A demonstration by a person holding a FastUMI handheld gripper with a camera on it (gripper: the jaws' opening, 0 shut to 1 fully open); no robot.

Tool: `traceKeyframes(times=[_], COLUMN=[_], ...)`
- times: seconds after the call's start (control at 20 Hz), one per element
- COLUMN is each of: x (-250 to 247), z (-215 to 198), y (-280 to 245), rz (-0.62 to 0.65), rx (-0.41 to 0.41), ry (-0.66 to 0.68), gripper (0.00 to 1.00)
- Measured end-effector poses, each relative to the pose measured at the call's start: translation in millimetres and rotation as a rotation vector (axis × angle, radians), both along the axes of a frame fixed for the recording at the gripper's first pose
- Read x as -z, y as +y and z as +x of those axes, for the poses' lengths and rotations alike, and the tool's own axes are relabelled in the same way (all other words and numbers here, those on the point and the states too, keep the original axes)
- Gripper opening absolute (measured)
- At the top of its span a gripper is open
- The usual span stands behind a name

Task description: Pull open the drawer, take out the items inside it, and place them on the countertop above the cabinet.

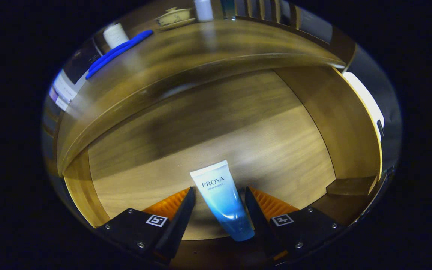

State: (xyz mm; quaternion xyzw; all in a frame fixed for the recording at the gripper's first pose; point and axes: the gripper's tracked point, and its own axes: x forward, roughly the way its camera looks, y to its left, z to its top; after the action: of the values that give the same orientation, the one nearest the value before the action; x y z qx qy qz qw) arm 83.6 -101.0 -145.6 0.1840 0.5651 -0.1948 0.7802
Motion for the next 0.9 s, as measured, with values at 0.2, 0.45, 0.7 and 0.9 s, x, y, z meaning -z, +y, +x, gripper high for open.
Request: traceKeyframes(times=[0.2, 0.45, 0.7, 0.9], x=[-2, -7, -27, -57], z=[-5, -2, 14, 22], y=[-10, -11, -20, -27], rz=[-0.05, -0.043, -0.117, -0.177], rx=[0.027, 0.085, 0.039, 0.027], ry=[-0.003, -0.094, -0.218, -0.305], gripper=[0.72, 0.53, 0.5, 0.5])
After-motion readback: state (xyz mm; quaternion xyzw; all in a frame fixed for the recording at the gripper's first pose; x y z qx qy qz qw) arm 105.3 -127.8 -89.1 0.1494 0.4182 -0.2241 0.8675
